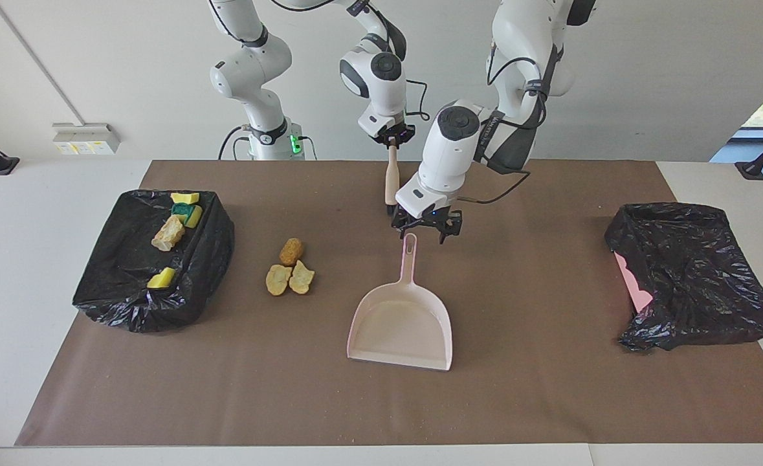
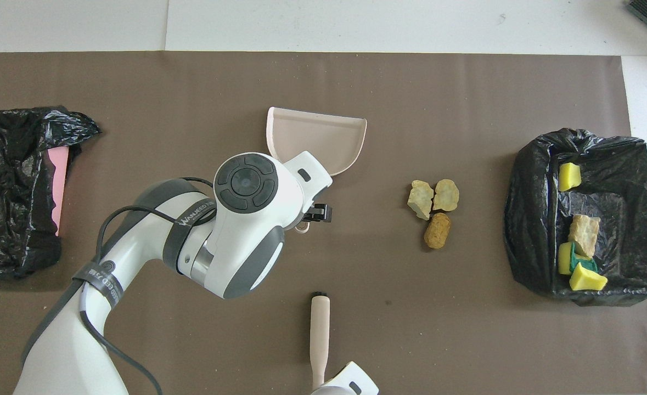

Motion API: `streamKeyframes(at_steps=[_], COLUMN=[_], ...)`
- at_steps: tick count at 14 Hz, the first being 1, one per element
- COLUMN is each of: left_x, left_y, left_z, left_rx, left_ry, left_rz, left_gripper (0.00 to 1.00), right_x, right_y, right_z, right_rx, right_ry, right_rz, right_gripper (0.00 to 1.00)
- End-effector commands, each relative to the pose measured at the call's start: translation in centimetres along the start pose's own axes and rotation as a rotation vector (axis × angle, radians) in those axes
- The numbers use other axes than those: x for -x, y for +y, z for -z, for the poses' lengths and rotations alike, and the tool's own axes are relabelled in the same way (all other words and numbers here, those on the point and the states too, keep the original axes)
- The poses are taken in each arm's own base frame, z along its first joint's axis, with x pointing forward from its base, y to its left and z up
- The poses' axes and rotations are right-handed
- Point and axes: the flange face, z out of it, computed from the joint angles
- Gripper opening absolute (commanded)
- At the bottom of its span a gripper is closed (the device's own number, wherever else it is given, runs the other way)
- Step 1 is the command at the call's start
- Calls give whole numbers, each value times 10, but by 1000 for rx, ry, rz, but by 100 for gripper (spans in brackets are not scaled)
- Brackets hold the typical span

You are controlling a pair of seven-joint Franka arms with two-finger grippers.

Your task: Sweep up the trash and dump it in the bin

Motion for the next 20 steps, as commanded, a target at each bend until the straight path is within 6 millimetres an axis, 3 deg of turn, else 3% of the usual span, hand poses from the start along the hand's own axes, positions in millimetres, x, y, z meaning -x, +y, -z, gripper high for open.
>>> streamKeyframes(at_steps=[1,4,7,8,10,11,14,16,18,20], left_x=[-8,-12,-17,-21,-21,-20,-18,-17,-17,-19], left_y=[0,8,6,7,13,12,19,18,16,11], left_z=[-16,-45,-46,-44,-41,-41,-41,-43,-44,-39], left_rx=[16,23,17,21,23,20,17,16,11,1], left_ry=[15,26,31,36,38,36,45,40,36,25], left_rz=[18,18,4,6,1,-2,-22,-22,-40,-104], left_gripper=[100,100,100,94,26,0,0,0,0,0], right_x=[6,8,-3,-12,-32,-42,-81,-105,-125,-151], right_y=[10,33,72,89,125,144,208,243,268,279], right_z=[17,46,80,92,115,125,152,157,157,141], right_rx=[1,78,153,164,168,169,203,249,315,367], right_ry=[26,50,59,56,43,40,51,67,80,56], right_rz=[-11,11,15,19,9,12,51,70,113,131], right_gripper=[0,0,0,0,0,0,0,0,0,0])
